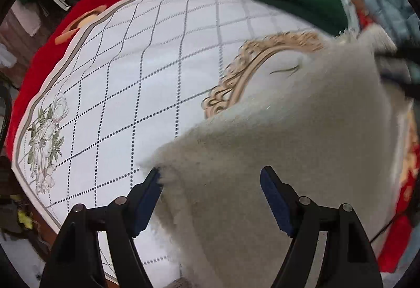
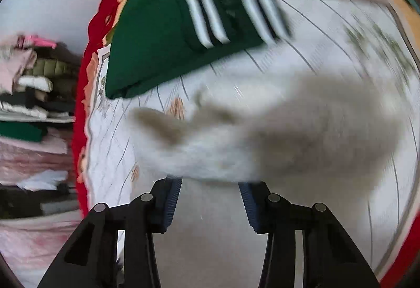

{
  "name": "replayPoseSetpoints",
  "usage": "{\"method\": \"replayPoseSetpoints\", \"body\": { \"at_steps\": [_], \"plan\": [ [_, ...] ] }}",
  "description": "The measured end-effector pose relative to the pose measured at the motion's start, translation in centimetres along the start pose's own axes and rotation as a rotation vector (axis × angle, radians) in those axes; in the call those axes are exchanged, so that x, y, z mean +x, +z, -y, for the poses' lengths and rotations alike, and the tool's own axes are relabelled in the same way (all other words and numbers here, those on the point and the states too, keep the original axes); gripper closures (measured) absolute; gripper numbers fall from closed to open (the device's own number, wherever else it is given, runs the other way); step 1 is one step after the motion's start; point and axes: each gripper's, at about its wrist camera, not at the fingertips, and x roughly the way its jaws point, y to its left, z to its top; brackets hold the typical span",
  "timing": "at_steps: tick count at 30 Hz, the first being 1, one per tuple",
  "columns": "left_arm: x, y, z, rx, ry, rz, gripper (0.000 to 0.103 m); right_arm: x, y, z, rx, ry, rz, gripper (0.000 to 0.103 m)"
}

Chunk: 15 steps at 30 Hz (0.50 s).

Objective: Fold large clothes

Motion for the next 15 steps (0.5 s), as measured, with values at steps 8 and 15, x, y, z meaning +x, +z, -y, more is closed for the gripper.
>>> {"method": "replayPoseSetpoints", "body": {
  "at_steps": [8, 15],
  "plan": [
    [3.2, -0.9, 0.3, 0.026, 0.087, -0.057, 0.027, 6.2, 4.3, -1.3, -0.095, -0.082, -0.18, 0.05],
    [-2.6, -1.5, -0.3, -0.111, 0.046, 0.001, 0.021, -7.9, 1.4, 7.5, -0.008, -0.049, 0.035, 0.024]
  ]
}}
